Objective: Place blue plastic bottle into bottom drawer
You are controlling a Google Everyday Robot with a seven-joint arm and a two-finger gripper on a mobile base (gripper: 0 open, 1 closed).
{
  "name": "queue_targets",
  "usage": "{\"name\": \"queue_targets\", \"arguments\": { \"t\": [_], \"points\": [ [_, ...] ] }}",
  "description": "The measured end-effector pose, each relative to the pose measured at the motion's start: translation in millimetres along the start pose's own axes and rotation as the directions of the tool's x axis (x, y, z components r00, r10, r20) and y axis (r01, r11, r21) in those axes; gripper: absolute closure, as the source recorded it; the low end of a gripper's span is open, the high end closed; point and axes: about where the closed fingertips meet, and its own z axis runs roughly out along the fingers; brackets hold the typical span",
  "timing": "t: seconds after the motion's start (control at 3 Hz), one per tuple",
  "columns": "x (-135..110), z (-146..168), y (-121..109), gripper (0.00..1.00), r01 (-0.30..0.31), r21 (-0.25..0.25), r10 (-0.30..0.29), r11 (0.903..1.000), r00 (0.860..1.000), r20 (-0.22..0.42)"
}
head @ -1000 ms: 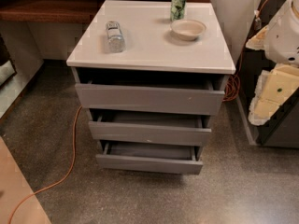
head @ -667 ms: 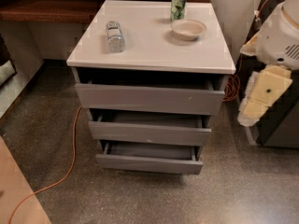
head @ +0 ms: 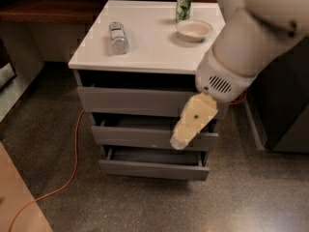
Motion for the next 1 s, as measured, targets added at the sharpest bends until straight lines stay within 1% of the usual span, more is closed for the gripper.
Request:
{"name": "queue_targets", "arguments": {
  "t": [0.33,0.67,1.0],
  "points": [
    [5,47,28,0.00,-0.058,0.013,0.058,0.9982,0.998,-0.003],
    [34,78,35,0.00,-0.014,0.007,0.014,0.9999,1.000,-0.012],
    [39,88,28,0.00,-0.019,0.003,0.019,0.9998,1.000,-0.002]
  ]
}}
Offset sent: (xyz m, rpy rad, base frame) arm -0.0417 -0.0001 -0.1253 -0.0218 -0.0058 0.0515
